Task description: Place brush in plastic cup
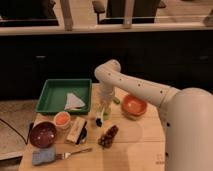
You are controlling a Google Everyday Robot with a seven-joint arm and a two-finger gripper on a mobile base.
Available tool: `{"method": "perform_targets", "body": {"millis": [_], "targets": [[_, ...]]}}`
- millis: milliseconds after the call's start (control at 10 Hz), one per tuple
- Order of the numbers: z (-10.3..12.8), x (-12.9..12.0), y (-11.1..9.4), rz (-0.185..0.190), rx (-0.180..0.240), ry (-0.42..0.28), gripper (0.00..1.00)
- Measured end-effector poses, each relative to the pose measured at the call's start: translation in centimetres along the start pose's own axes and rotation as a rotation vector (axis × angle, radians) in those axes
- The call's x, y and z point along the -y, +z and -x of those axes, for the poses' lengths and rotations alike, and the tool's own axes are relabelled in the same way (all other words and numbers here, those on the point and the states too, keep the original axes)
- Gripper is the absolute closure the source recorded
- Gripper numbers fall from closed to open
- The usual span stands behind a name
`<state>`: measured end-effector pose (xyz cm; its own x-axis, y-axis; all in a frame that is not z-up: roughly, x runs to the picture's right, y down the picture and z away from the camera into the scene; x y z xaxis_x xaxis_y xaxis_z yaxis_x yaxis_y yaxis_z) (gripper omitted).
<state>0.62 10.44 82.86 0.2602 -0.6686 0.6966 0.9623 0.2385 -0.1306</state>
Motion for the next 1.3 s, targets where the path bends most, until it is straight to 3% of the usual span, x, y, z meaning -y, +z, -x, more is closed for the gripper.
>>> {"method": "perform_targets", "body": {"millis": [500,1300], "targets": [[-0.10,-0.30,0.30,-0.003,0.026,0.002,0.20],[-0.38,-0.43,0.04,-0.002,0.019,-0.007,0.20]]}}
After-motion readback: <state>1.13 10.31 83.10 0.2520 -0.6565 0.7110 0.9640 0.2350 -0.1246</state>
